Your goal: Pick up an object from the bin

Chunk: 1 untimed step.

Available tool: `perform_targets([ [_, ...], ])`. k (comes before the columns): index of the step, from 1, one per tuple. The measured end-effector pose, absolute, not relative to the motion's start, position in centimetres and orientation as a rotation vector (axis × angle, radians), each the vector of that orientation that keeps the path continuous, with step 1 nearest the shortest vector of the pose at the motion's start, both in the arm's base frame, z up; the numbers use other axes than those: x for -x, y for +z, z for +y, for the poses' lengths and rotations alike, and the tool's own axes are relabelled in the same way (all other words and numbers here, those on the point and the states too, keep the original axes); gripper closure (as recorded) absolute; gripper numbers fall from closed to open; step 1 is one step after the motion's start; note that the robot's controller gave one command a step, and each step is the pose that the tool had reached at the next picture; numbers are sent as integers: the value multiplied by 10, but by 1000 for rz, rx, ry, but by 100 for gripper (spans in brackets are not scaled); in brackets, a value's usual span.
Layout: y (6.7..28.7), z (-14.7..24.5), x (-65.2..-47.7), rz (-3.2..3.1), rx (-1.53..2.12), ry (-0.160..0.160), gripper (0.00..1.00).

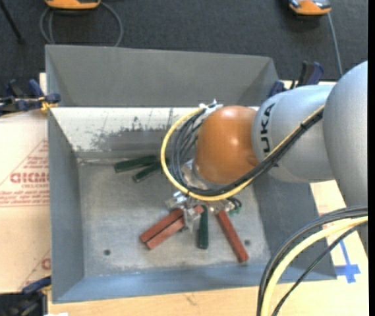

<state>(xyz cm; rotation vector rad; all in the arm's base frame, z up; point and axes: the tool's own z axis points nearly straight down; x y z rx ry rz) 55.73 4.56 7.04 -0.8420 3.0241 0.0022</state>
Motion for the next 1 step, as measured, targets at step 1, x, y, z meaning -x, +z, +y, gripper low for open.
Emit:
perform_targets([
  [1,214,48,-616,2972,977,-5,100],
])
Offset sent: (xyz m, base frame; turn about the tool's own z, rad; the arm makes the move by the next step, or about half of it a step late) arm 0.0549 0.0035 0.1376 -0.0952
